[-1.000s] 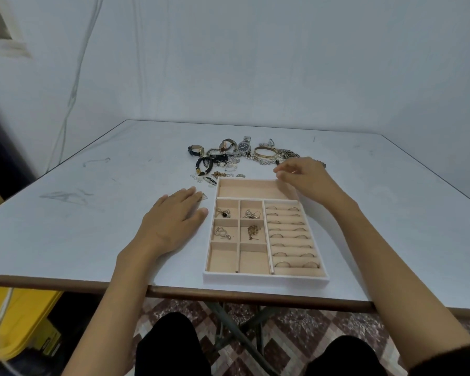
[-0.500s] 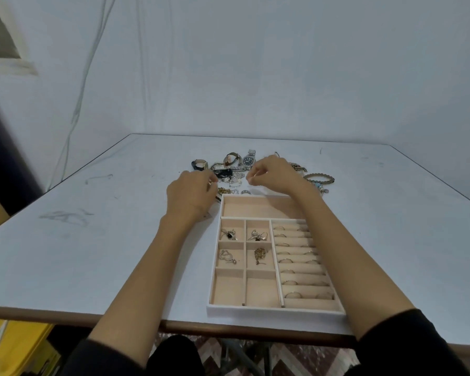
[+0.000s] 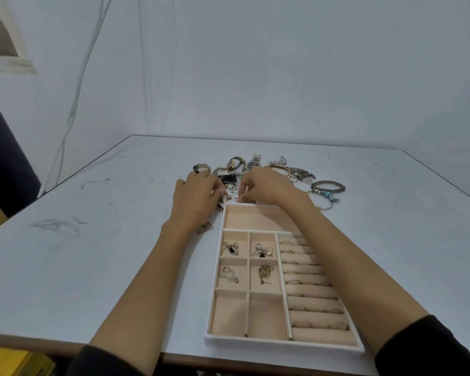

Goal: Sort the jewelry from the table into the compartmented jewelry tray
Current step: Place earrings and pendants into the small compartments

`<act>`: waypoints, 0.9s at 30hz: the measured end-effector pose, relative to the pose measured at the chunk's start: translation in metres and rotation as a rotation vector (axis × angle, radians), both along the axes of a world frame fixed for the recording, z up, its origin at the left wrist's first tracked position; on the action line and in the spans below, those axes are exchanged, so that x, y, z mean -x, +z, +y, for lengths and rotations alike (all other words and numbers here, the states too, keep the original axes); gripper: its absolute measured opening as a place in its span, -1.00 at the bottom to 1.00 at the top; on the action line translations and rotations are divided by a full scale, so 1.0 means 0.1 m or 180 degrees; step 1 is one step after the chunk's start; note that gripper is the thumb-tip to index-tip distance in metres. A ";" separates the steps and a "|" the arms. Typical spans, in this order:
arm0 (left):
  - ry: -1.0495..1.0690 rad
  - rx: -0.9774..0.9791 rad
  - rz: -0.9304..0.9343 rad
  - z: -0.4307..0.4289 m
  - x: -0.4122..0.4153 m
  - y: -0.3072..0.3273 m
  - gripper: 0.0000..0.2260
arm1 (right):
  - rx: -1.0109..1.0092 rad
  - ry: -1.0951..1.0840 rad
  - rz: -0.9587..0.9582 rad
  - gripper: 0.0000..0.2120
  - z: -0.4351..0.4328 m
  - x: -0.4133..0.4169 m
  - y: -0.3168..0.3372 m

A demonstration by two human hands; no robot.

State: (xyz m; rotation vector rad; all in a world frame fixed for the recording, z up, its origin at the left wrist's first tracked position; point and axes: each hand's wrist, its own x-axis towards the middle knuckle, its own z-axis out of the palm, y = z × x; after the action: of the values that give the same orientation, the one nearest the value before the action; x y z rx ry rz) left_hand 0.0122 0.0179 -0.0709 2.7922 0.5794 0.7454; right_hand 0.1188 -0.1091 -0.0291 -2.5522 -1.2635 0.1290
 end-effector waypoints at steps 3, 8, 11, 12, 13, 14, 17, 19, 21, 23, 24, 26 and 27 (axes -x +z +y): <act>-0.0127 0.0388 -0.0450 0.03 0.04 0.04 -0.88 | -0.0010 -0.0008 0.0048 -0.96 0.01 0.01 0.00; -0.0332 0.1379 -0.0922 0.01 0.08 0.12 -0.87 | -0.0024 0.0007 0.0134 -0.84 0.02 0.05 -0.01; -0.0409 0.1722 -0.1136 -0.02 0.10 0.15 -0.82 | -0.0045 0.0031 0.0103 -0.87 0.02 0.06 -0.01; -0.0421 0.1793 -0.1194 -0.03 0.10 0.16 -0.84 | -0.0058 0.0027 0.0108 -0.89 0.02 0.06 -0.01; -0.0419 0.1847 -0.1245 -0.04 0.10 0.17 -0.88 | -0.0082 0.0028 0.0128 -0.90 0.01 0.06 -0.01; -0.0411 0.1899 -0.1298 -0.05 0.10 0.18 -0.90 | -0.0121 0.0024 0.0148 -0.88 0.00 0.06 -0.02; -0.0460 0.2064 -0.1470 -0.09 0.11 0.24 -0.93 | -0.0271 -0.0015 0.0171 -0.80 -0.04 0.04 -0.03; -0.0532 0.2137 -0.1566 -0.11 0.13 0.27 -0.93 | -0.0344 -0.0044 0.0227 -0.75 -0.05 0.04 -0.03; -0.0604 0.2196 -0.1642 -0.13 0.14 0.29 -0.93 | -0.0353 -0.0043 0.0221 -0.79 -0.04 0.04 -0.03; -0.0694 0.2253 -0.1721 -0.14 0.15 0.30 -0.92 | -0.0328 -0.0015 0.0115 -0.81 -0.05 0.05 -0.02; -0.0735 0.2282 -0.1753 -0.14 0.15 0.31 -0.92 | -0.0335 -0.0009 0.0079 -0.82 -0.05 0.04 -0.02; -0.0798 0.2334 -0.1789 -0.15 0.16 0.32 -0.91 | -0.0362 -0.0042 0.0073 -0.82 -0.07 0.05 -0.02; -0.0817 0.2353 -0.1798 -0.15 0.16 0.32 -0.91 | -0.0375 -0.0067 0.0065 -0.81 -0.08 0.05 -0.01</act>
State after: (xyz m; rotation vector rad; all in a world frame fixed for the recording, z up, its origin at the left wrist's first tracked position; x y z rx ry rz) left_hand -0.0038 0.0028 -0.0385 1.8256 0.2899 0.9592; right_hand 0.1136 -0.1168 -0.0299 -2.4571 -1.1995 0.0738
